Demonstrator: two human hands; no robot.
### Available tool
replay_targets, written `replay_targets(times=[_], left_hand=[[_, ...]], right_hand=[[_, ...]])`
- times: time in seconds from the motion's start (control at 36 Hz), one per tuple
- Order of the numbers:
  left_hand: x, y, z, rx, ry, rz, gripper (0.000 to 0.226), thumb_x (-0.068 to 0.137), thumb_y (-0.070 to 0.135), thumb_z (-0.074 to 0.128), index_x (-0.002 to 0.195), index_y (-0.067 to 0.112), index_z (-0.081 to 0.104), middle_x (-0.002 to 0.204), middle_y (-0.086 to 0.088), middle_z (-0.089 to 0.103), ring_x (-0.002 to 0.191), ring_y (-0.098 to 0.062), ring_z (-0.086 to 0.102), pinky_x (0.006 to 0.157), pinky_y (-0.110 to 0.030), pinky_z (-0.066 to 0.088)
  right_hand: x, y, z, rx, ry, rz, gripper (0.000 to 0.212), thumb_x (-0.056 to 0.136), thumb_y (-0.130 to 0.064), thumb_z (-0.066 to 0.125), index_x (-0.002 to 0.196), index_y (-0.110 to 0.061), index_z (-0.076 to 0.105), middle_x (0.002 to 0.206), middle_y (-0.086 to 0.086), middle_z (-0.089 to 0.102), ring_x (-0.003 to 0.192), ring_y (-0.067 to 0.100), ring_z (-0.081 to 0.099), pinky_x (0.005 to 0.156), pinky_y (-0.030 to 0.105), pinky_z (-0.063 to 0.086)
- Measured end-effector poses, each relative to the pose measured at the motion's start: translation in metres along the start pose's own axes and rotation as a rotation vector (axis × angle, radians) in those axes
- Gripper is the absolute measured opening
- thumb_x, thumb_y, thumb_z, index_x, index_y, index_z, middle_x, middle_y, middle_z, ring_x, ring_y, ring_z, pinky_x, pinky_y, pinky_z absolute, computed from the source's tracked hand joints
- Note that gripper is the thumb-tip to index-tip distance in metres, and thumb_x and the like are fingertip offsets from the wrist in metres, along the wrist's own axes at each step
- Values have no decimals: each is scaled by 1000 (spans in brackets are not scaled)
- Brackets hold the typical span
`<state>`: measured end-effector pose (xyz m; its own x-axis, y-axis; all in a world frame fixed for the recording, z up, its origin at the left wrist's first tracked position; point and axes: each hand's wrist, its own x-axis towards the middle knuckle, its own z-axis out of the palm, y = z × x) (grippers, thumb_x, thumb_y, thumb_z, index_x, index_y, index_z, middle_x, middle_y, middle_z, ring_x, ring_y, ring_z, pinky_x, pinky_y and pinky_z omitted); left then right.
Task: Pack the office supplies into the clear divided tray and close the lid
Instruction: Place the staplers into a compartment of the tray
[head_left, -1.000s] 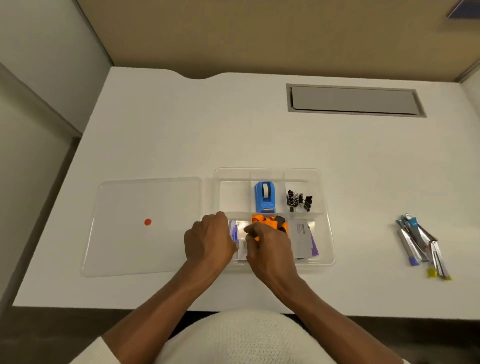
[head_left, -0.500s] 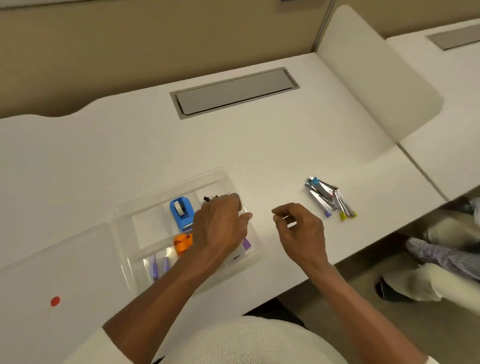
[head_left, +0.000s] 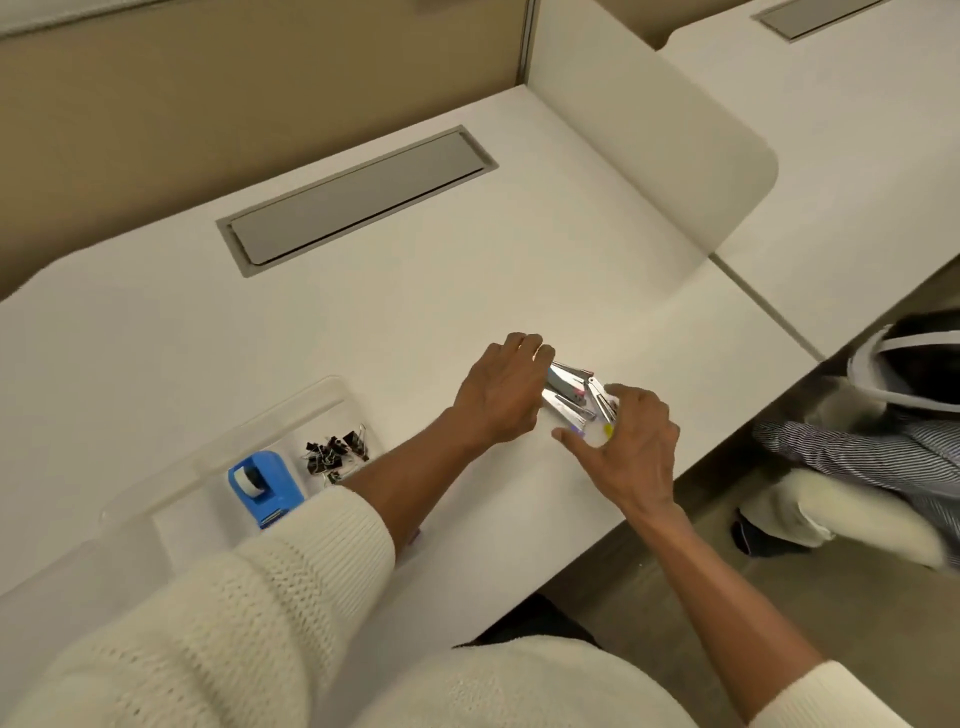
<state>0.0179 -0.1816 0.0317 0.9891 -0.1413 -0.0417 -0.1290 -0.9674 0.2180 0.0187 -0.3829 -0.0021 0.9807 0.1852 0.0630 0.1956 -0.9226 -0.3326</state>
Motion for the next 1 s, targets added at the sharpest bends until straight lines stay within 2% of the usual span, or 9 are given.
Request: replay_targets(times=[0.08,0.17,0.25,0.36,0.5,0.58,0.75,0.86,1.0], left_hand=[[22,1,7,-16,-71,49,68,92,25,69,151,12,38,165,-11,31,153,-31,28,115,-44,38],[37,1,13,-5,-135,92,74,88,20,71,153,15,35,169,-12,23,152,-32,30,114,-46,39],[43,-1,19,-19,-177,111,60,88,19,66,145,18,46,165,-11,31,146,-32,39,112,-46,38],[44,-5,25,-29,-145,130,41,91,24,60,132,24,54,136,1,58,124,-25,54,103,-40,41],[42,-5,26,31,-112,114,37,92,18,59,128,19,55,127,0,59,115,-25,54,95,-38,43],[40,-6,27,124,-96,135,38,86,14,61,124,15,54,119,-4,58,107,-27,55,90,-37,42],[36,0,34,208,-76,146,50,90,39,66,127,9,51,126,-8,56,111,-28,55,85,-38,44],[31,7,38,258,-67,111,27,102,23,46,122,7,56,127,-12,55,112,-30,54,82,-38,42],[19,16,41,239,-49,9,33,100,8,29,122,4,53,125,-14,55,110,-32,53,79,-38,42]], right_hand=[[6,5,13,-1,-16,11,91,66,-80,75,128,-17,55,127,8,62,111,27,58,89,43,48],[11,8,23,-19,-30,-29,83,67,-78,76,122,-19,55,124,9,59,108,26,55,85,39,49],[12,11,28,-52,-50,-86,78,71,-72,78,123,-17,58,124,12,56,108,27,54,85,40,50],[13,13,26,-54,-28,-128,55,78,-55,81,114,-17,64,116,11,55,102,27,53,80,42,52],[8,20,17,-70,-54,-182,40,75,-38,84,94,-10,63,99,12,56,85,29,54,65,41,51],[1,27,13,-67,-52,-180,39,75,-35,84,101,-11,66,100,11,56,86,28,53,64,40,52],[-5,26,15,33,-84,-132,39,78,-27,86,109,-11,68,107,12,57,94,28,54,71,46,55],[-5,21,20,127,-96,-35,36,75,-23,87,102,-13,66,102,9,55,89,23,49,66,45,55],[-6,20,27,195,-80,-3,42,74,-15,87,106,-15,60,99,6,55,88,22,47,63,32,42]])
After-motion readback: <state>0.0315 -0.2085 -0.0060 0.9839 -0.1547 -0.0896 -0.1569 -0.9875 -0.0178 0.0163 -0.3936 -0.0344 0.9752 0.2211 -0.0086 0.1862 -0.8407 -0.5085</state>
